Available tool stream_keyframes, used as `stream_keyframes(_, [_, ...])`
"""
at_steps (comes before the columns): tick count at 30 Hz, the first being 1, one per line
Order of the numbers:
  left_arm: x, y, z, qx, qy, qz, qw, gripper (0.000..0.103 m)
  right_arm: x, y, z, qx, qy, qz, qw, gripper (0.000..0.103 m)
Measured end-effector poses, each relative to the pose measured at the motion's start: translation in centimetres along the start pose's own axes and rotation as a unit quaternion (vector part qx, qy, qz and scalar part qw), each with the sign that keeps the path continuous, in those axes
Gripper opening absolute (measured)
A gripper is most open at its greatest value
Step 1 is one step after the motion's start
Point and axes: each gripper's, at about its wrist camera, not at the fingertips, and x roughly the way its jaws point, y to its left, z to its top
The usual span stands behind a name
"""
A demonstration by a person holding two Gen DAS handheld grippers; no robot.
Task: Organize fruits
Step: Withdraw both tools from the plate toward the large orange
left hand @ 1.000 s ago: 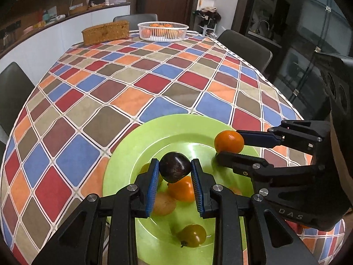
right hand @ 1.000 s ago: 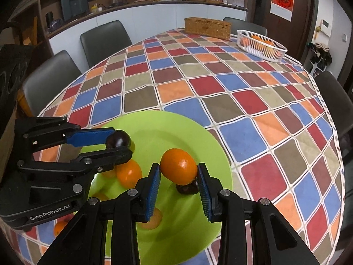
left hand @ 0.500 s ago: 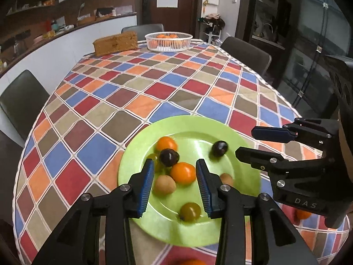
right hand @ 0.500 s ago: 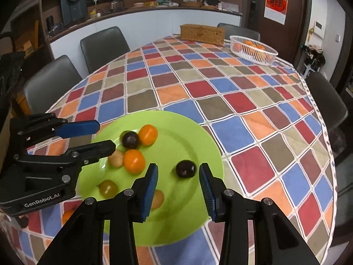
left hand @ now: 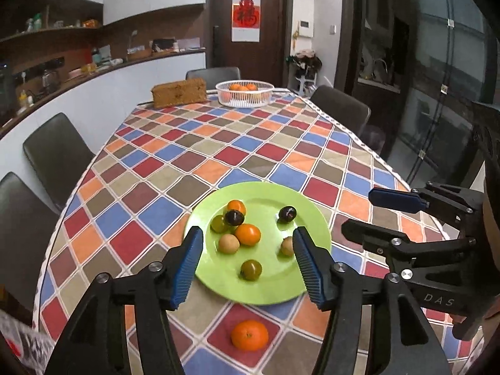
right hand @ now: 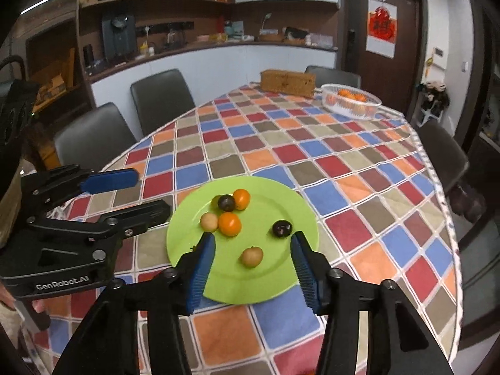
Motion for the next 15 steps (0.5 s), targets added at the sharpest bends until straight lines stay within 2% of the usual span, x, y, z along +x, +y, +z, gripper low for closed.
stream_keyframes(3, [-1.6, -0.5, -1.1, -0.001, -0.009, 0.007, 0.9999, 0.067, -1.9, 0.7, -1.0, -0.001, -0.014, -0.016, 1.000, 0.052])
stream_keyframes(6, [-3.0, -1.0, -2.4, -0.001, -0.015, 0.012, 0.9998, 0.075, -3.5, 0.8, -2.0, 0.014, -0.025, -0.029, 0.999, 0.066])
stream_keyframes(10, [-4.2, -1.6, -4.2, -0.004, -0.015, 0.025, 0.9996, 0.080, -5.3, 0.6, -3.8, 0.037, -0.036, -0.055, 0.997, 0.072])
stream_keyframes(15, [-4.7, -1.8, -5.9, -0.011, -0.009, 0.037, 0.9992, 0.084, -6.2, 0.4, -5.8, 0.058, -0.029, -0.076, 0.995, 0.075])
